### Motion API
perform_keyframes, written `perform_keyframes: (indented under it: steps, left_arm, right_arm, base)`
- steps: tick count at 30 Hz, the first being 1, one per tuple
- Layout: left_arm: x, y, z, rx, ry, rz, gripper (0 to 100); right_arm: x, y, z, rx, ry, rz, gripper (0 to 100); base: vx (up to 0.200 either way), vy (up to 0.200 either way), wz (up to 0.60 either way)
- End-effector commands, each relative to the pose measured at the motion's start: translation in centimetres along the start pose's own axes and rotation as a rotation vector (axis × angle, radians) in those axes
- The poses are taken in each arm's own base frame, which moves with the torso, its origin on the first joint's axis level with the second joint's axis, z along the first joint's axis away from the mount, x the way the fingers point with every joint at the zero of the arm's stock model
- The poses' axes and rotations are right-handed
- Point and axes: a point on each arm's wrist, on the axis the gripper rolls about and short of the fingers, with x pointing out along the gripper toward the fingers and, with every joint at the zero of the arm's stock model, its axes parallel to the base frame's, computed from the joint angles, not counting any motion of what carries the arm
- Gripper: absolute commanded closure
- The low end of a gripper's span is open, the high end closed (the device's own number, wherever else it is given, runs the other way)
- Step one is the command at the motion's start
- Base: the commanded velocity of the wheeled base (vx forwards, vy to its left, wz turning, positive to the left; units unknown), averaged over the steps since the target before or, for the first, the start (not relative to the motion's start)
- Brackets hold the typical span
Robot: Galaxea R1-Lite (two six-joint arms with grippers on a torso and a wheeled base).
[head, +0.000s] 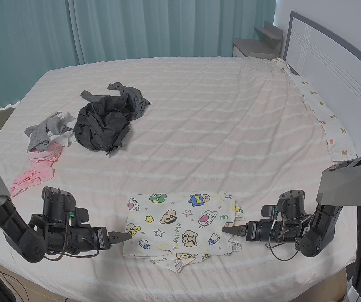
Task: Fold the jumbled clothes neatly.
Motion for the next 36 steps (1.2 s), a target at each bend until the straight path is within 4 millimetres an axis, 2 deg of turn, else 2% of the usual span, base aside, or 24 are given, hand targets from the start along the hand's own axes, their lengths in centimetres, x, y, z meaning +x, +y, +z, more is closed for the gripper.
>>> perform_keyframes:
  steps: [1,11,21,29,36]
  left_arm:
    - [4.7,1.9,0.1,-0.008,0.065,0.033,0]
    - [9.6,3.2,0.6,0.004,0.021,-0.006,0]
    - [10.4,2.5,1.1,-0.020,-0.006,-0.086,0]
    - [11.0,1.1,2.0,-0.077,-0.027,-0.131,0]
    - [11.4,0.2,2.2,-0.065,-0.033,-0.151,0]
  right_arm:
    - [0.9,-0.5,0.8,-0.002,-0.019,-0.006,0]
    - [1.1,-1.0,0.7,0.002,-0.019,-0.010,0]
    - [1.3,-1.8,0.5,0.008,-0.010,-0.018,0]
    - [1.5,-1.5,0.4,-0.042,0.012,0.050,0]
    - [2.5,-0.9,0.3,-0.061,0.042,0.110,0]
  base:
    - [0.000,0.000,0.00]
    - [0.000,0.000,0.00]
    - [0.000,0.000,0.00]
    - [0.000,0.000,0.00]
    - [0.000,0.000,0.00]
